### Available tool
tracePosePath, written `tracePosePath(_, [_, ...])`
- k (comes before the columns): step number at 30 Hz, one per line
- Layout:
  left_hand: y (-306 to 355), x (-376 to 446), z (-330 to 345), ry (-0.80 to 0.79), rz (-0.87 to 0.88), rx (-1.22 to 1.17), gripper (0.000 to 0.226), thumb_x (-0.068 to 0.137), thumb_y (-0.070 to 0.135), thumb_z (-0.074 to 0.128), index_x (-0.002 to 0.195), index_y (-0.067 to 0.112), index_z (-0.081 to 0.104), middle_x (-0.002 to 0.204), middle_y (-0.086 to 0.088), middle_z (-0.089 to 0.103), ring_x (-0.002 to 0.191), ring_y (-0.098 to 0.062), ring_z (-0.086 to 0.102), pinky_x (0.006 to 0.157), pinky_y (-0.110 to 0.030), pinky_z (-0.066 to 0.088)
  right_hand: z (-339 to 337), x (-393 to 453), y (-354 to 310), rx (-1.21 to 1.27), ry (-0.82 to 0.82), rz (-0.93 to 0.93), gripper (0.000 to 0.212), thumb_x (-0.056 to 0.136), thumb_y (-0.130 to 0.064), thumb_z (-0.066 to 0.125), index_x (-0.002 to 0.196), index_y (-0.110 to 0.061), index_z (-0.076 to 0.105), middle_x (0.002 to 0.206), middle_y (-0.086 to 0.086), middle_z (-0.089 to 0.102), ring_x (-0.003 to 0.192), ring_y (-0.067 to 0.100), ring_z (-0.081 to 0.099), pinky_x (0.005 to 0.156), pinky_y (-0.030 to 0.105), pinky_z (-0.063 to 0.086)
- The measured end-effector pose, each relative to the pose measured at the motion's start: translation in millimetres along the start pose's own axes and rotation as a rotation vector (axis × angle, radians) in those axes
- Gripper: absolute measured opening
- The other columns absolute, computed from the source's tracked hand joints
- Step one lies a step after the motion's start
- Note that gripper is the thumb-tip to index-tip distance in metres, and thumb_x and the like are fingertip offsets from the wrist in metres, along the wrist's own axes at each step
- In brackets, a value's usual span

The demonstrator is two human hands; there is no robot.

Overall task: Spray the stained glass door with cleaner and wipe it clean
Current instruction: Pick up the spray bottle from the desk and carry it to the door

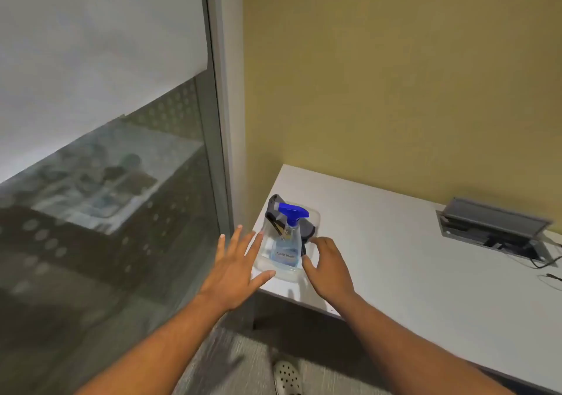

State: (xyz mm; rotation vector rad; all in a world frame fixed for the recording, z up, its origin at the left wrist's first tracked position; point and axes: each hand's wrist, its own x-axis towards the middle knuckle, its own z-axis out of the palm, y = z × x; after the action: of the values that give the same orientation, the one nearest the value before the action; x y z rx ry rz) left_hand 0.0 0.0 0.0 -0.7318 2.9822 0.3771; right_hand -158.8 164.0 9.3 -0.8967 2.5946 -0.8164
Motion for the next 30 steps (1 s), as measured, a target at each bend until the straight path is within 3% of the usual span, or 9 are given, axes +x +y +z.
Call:
tracePosePath(3, [4,23,5,-0.022,-0.054,-0.107,0.096,0.093,0.085,0.016,0.17,0.03,0.003,0.181,0.001,0.009,0.168,-0.024,-0.003,0.129,-0.044,-0.008,9,37,5,0.162,-0.049,0.019,0.054,0.096,-0.036,0.073,0.144,-0.025,0.049,0.149,0.0,0.055,0.129,0.021,0.061,0.103,0.027,0.05])
tracePosePath(5, [7,38,10,-0.026,-0.099,-0.176,0.082,0.104,0.069,0.037,0.17,0.03,0.009,0.18,0.002,0.014,0.168,-0.022,0.005,0.13,-0.038,-0.001,17,60,9,0.234,-0.085,0.058,0.058,0.093,-0.032,0.077,0.143,-0.022,0.051,0.146,0.002,0.058,0.128,0.023,0.063,0.105,0.033,0.052])
tracePosePath(7, [13,52,16,-0.054,-0.124,-0.226,0.078,0.106,0.061,0.044,0.17,0.03,0.013,0.179,0.0,0.017,0.167,-0.023,0.012,0.133,-0.042,0.013,24,81,14,0.293,-0.133,0.062,0.059,0.091,-0.03,0.08,0.142,-0.022,0.053,0.144,0.002,0.061,0.125,0.022,0.064,0.106,0.036,0.053])
tracePosePath(11, [21,75,28,-0.08,-0.177,-0.3,0.076,0.106,0.054,0.051,0.169,0.031,0.016,0.177,-0.001,0.023,0.163,-0.024,0.026,0.13,-0.045,0.034,33,110,27,0.331,-0.235,0.017,0.053,0.089,-0.035,0.082,0.134,-0.021,0.059,0.128,0.0,0.069,0.103,0.011,0.064,0.093,0.024,0.052])
tracePosePath(14, [28,88,34,-0.085,-0.204,-0.338,0.077,0.105,0.048,0.057,0.169,0.031,0.017,0.174,0.002,0.028,0.157,-0.022,0.036,0.124,-0.04,0.042,41,126,40,0.315,-0.291,-0.01,0.047,0.089,-0.043,0.08,0.128,-0.024,0.061,0.119,-0.003,0.072,0.102,0.013,0.068,0.098,0.031,0.058])
tracePosePath(19, [34,101,39,-0.073,-0.257,-0.444,0.079,0.101,0.049,0.065,0.166,0.034,0.023,0.171,0.006,0.034,0.152,-0.019,0.043,0.121,-0.038,0.043,32,138,44,0.343,-0.379,-0.095,0.035,0.093,-0.044,0.075,0.121,-0.03,0.058,0.113,-0.008,0.071,0.1,0.015,0.071,0.097,0.029,0.059])
tracePosePath(22, [35,106,33,-0.019,-0.277,-0.607,0.082,0.088,0.062,0.074,0.156,0.039,0.035,0.157,0.011,0.048,0.139,-0.017,0.053,0.115,-0.039,0.051,16,141,37,0.408,-0.398,-0.149,0.038,0.091,-0.051,0.072,0.12,-0.029,0.061,0.11,-0.009,0.073,0.099,0.016,0.074,0.096,0.037,0.062])
tracePosePath(27, [39,108,18,0.092,-0.345,-0.964,0.089,0.066,0.066,0.09,0.143,0.044,0.049,0.138,0.018,0.064,0.124,-0.018,0.067,0.106,-0.041,0.06,-20,146,8,0.491,-0.363,-0.235,0.078,0.074,-0.086,0.059,0.127,-0.029,0.064,0.116,-0.006,0.074,0.106,0.018,0.074,0.097,0.04,0.062])
tracePosePath(30, [42,106,10,0.126,-0.357,-1.147,0.086,0.063,0.059,0.097,0.138,0.04,0.059,0.133,0.01,0.072,0.122,-0.025,0.072,0.105,-0.051,0.06,-38,145,-15,0.52,-0.387,-0.322,0.058,0.082,-0.074,0.06,0.121,-0.032,0.067,0.11,-0.01,0.076,0.103,0.01,0.073,0.091,0.031,0.062])
